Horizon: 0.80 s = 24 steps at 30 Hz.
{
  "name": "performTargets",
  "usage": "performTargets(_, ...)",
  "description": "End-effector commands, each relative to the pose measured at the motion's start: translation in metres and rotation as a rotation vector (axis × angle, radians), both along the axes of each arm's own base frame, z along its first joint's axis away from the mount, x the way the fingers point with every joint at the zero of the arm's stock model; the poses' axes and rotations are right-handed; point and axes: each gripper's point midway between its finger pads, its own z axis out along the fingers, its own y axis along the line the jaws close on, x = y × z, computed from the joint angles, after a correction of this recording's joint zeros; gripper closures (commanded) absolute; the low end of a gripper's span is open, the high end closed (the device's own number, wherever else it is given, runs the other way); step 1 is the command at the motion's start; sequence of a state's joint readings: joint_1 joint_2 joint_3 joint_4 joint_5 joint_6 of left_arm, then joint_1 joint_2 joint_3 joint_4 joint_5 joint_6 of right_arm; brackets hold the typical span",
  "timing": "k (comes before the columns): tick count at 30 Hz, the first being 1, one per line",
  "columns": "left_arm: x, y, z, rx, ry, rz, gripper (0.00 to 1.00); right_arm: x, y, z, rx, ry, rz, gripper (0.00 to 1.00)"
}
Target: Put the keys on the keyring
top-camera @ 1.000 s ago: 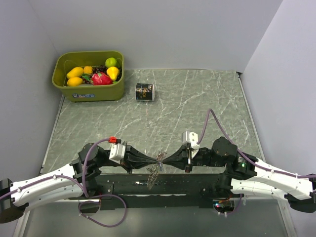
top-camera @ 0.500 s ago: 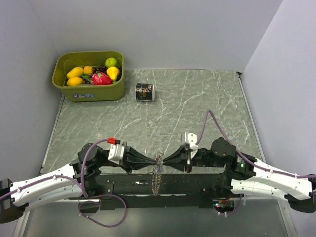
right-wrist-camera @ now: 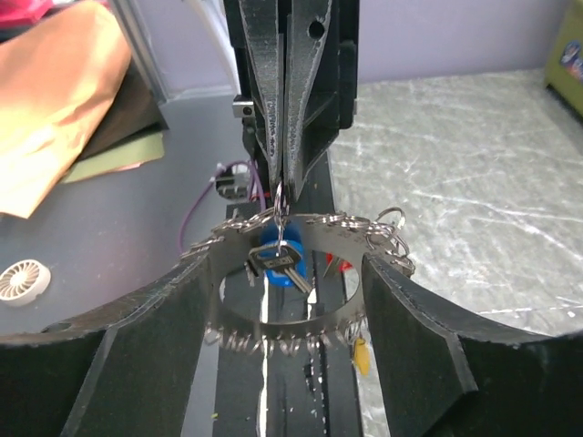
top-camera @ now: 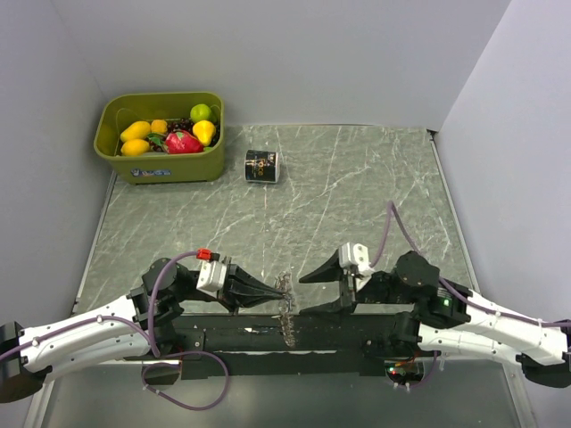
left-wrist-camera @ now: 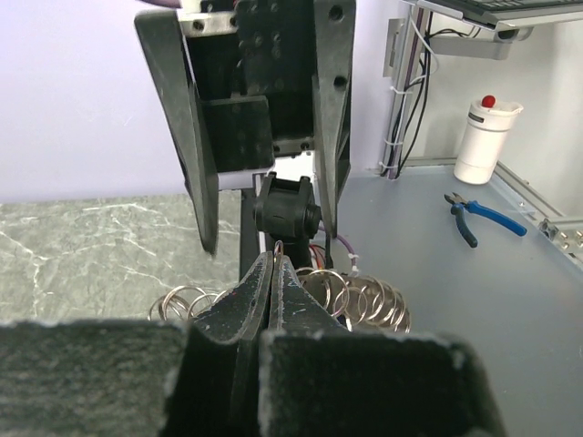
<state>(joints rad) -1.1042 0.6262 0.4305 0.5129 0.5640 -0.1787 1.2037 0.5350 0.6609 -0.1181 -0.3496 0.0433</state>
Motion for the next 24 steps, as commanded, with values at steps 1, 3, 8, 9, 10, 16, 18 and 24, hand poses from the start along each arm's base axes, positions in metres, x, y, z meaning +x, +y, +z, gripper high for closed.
performTargets(1, -0.0086, 0.0076, 0.0455, -0.129, -0.062, -0.026, 0.99, -0.0013, 0.0137, 0.0129, 0.029, -0.001, 0.036, 0.35)
performTargets(3, -0.0091, 0.0078, 0.0447, -0.129, -0.06, -0.029, 0.99, -0.0015, 0.0187, 0.0119, 0.023, 0.008, 0.046, 0.47)
performTargets(8, -0.0092, 0.0095, 0.0448, -0.132, -0.06, -0.025, 0.99, -0.0021, 0.0196, 0.0125, 0.025, 0.01, 0.051, 0.55)
performTargets(9, -0.0089, 0.0094, 0.0442, -0.131, -0.059, -0.023, 0.99, -0.0021, 0.0182, 0.0138, 0.032, 0.007, 0.048, 0.6)
performTargets(10, -0.0088, 0.0097, 0.0446, -0.133, -0.059, -0.022, 0.99, -0.0014, 0.0174, 0.0132, 0.032, 0.009, 0.042, 0.63)
performTargets(16, -0.0088, 0.0088, 0.0443, -0.132, -0.06, -0.025, 0.99, -0.0006, 0.0139, 0.0141, 0.039, 0.011, 0.028, 0.8)
performTargets(18, -0.0086, 0.0079, 0.0438, -0.129, -0.06, -0.026, 0.99, -0.0007, 0.0136, 0.013, 0.036, 0.012, 0.028, 0.85)
performTargets(24, -0.0086, 0.0062, 0.0441, -0.126, -0.061, -0.029, 0.99, 0.0003, 0.0155, 0.0091, 0.021, 0.018, 0.027, 1.0)
